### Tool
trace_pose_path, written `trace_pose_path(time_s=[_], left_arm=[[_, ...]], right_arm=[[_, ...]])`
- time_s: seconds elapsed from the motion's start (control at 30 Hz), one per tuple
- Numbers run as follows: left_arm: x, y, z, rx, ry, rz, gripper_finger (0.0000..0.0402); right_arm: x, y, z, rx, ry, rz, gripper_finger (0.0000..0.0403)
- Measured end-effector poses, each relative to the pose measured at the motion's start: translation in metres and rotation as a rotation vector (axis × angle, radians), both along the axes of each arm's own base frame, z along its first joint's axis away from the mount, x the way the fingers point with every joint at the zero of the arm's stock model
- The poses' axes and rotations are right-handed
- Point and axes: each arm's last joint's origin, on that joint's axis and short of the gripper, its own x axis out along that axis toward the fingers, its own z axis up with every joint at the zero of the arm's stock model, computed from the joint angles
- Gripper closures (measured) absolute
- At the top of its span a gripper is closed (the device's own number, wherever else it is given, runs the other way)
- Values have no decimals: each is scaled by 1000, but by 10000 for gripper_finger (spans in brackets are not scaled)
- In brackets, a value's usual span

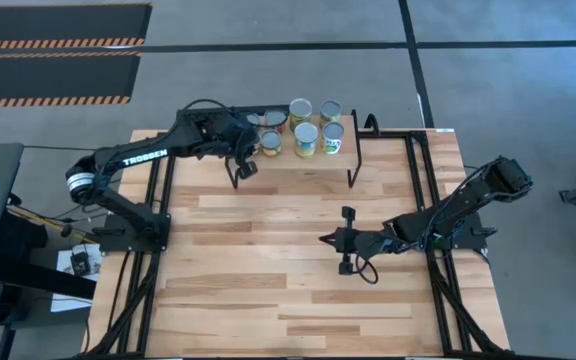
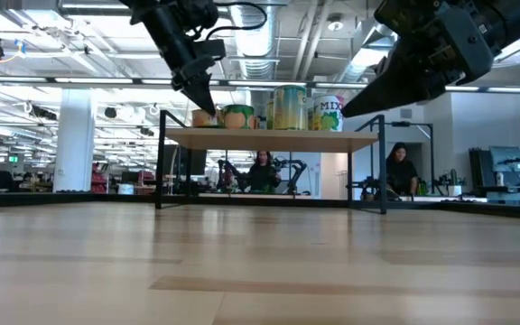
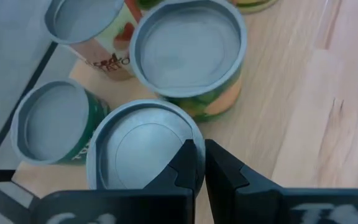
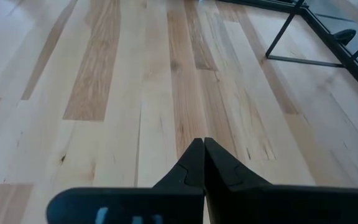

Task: Pick and place cans onto a shelf
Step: Put the orange can on the shelf

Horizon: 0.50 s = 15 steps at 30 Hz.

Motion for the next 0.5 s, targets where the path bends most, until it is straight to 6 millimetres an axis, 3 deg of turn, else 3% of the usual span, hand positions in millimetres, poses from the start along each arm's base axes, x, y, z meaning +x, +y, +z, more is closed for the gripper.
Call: trace_pose_path(time_s=[0.5], left_arm=[[-1, 4, -5, -27, 32, 23, 398]], right_arm=[[0, 0, 0, 0, 3, 0, 390]])
